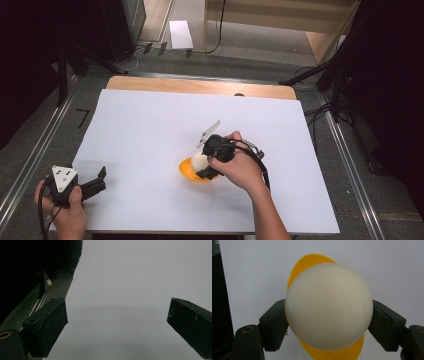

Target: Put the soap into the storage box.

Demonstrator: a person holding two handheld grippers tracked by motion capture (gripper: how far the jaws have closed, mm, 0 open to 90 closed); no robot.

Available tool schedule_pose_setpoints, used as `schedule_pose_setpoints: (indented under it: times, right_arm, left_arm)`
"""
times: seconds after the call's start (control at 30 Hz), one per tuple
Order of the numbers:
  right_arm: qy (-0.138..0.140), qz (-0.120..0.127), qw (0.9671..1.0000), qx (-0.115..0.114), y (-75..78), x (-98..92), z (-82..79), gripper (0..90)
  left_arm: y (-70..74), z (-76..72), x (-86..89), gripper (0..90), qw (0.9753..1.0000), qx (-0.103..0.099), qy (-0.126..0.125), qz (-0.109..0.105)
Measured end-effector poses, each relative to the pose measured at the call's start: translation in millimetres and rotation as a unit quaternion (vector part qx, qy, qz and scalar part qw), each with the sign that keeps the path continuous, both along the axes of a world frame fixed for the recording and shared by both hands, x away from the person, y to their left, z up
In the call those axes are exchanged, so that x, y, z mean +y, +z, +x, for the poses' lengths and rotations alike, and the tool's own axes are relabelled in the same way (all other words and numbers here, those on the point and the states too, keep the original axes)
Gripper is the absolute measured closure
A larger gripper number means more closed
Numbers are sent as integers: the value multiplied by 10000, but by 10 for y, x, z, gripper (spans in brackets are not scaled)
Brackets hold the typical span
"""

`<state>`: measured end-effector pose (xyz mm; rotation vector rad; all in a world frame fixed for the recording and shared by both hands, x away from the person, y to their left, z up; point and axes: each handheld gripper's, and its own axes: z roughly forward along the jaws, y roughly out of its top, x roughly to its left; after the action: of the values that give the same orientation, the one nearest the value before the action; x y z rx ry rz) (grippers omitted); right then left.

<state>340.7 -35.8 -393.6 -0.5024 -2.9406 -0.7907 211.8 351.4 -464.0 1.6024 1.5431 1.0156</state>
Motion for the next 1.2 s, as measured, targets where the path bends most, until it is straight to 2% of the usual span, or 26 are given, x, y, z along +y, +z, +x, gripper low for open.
schedule_pose_setpoints:
  times: [0.3,0.47,0.6,0.7,0.8,0.9,0.93,1.03,1.2]
  right_arm:
    - [114,-224,9997,79,-101,72,-6,246]
    - [157,-250,9995,80,-112,87,-16,244]
    - [92,-104,9999,19,-79,63,-23,264]
    - [40,150,9998,93,-6,-14,-20,237]
    - [-86,167,9998,28,17,-98,-5,226]
    - [-251,249,9993,-69,32,-178,18,180]
    - [-321,290,9990,-143,47,-218,20,138]
    - [-403,306,9985,-190,52,-252,22,127]
    - [-669,284,9970,-275,29,-367,33,10]
  left_arm:
    - [1,1,-1,34,10000,15,-12,13]
    - [2,1,-1,34,10000,24,-13,16]
    - [1,-1,4,34,10000,-3,-15,-20]
    - [1,0,4,34,10000,4,-23,-12]
    - [0,3,3,35,10000,8,-30,-15]
    - [1,6,5,34,10000,47,-43,-17]
    - [0,14,4,34,10000,70,-35,-7]
    - [0,25,2,34,9999,127,-38,-2]
    - [-2,37,1,35,9998,185,-58,-4]
